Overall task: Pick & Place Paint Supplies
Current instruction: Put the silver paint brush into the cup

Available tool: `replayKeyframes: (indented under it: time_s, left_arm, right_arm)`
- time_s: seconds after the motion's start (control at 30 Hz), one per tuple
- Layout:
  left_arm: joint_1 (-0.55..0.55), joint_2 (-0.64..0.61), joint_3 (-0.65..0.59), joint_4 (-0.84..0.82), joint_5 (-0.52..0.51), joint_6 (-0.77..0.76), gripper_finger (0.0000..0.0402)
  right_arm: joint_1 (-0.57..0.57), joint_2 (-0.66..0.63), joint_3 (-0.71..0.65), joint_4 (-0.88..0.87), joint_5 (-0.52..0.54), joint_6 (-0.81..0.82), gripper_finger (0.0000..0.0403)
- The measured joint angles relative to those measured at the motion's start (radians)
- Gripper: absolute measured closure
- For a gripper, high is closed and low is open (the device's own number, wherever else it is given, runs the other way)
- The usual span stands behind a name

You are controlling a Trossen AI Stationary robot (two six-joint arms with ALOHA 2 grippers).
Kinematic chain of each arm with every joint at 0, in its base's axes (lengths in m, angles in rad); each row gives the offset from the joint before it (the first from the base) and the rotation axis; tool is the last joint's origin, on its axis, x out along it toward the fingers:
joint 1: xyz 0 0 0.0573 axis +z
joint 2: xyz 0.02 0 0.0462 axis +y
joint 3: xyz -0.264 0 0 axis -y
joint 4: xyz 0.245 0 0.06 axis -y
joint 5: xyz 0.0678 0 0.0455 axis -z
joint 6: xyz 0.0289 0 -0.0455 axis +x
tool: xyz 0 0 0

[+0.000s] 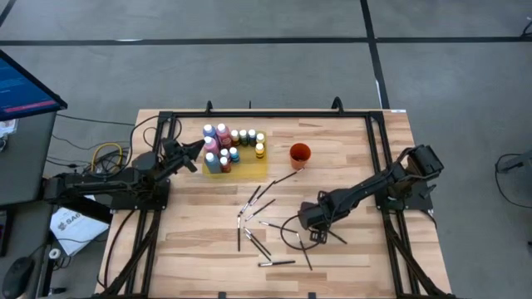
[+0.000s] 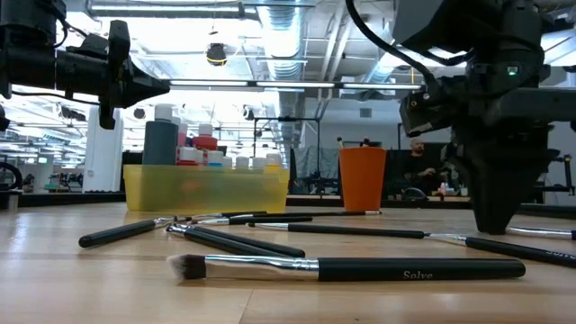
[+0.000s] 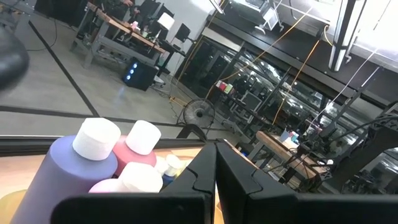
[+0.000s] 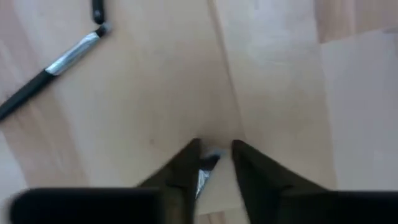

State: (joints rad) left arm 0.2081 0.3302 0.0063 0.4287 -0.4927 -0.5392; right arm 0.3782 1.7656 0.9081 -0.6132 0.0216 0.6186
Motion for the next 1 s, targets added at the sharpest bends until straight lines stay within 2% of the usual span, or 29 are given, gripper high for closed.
replayKeyframes:
  time_s: [0.07, 0.1, 0.4, 0.67, 0.77, 0.87, 1.0]
  left_arm:
    - [0.0, 0.0, 0.0, 0.0, 0.0, 0.0, 0.04]
    - [0.0, 0.0, 0.0, 0.0, 0.0, 0.0, 0.04]
    - [0.0, 0.0, 0.0, 0.0, 0.0, 0.0, 0.04]
    - [0.0, 0.0, 0.0, 0.0, 0.0, 0.0, 0.04]
    - [0.0, 0.0, 0.0, 0.0, 0.0, 0.0, 0.04]
    - [0.0, 0.0, 0.0, 0.0, 0.0, 0.0, 0.04]
    - [0.0, 0.0, 0.0, 0.0, 0.0, 0.0, 0.04]
  right_arm:
    - [-0.015, -0.008, -0.004, -0.008, 0.004, 0.0, 0.0371]
    - [-0.021, -0.012, -0.005, -0.01, -0.001, -0.001, 0.0386]
    - [-0.043, -0.042, 0.022, -0.032, 0.006, -0.064, 0.0401]
    - [-0.079, -0.222, 0.035, -0.037, 0.15, -0.063, 0.0402]
    - [-0.103, -0.31, 0.038, -0.025, 0.255, -0.079, 0.0403]
    - [-0.151, -0.393, 0.038, 0.025, 0.377, -0.139, 0.0403]
    - [-0.253, -0.501, 0.039, 0.182, 0.487, -0.29, 0.0403]
